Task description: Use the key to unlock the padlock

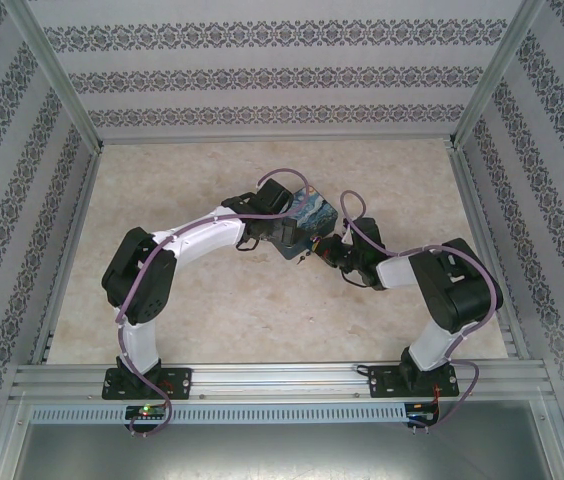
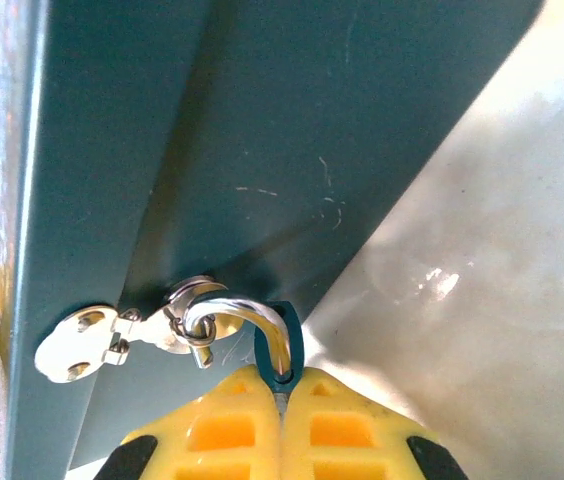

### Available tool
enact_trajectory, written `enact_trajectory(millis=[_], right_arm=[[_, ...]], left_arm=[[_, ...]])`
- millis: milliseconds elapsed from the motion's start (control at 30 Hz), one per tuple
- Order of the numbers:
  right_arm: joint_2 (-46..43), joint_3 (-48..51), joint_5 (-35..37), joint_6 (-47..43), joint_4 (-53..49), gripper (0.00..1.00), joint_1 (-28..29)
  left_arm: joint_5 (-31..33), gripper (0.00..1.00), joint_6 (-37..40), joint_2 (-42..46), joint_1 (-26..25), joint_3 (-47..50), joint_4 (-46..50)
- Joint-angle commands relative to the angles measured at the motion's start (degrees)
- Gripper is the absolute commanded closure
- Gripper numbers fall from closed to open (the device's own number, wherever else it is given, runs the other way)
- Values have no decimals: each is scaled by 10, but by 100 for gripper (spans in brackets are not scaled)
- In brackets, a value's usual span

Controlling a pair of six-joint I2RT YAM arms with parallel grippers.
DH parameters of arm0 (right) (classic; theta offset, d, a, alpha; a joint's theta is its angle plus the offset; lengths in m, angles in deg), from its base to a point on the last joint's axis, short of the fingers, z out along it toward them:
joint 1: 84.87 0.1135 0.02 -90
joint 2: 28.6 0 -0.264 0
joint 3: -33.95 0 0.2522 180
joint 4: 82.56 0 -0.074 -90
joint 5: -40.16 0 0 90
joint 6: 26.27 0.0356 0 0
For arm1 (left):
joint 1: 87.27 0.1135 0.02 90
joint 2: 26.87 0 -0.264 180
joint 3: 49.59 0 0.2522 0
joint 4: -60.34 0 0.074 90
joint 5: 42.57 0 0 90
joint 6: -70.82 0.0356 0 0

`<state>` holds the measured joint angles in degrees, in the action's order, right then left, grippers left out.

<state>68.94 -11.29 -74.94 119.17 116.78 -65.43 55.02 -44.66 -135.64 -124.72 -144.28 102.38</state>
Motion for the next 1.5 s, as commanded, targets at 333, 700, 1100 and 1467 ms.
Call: enact_trajectory(millis=[333, 700, 1100, 1467], right_arm=[[24, -63, -38, -4, -70, 100, -48], [7, -62, -50, -14, -99, 100, -79], [-107, 54, -51, -6, -114, 100, -94], [-221, 135, -8, -20, -225, 100, -142]], left_arm=[[5, 0, 29, -40, -3, 16, 71], [1, 0, 27, -43, -3, 4, 78], [-49, 0, 10, -4, -3, -30, 78], [-60, 0, -13, 98, 4, -26, 63]])
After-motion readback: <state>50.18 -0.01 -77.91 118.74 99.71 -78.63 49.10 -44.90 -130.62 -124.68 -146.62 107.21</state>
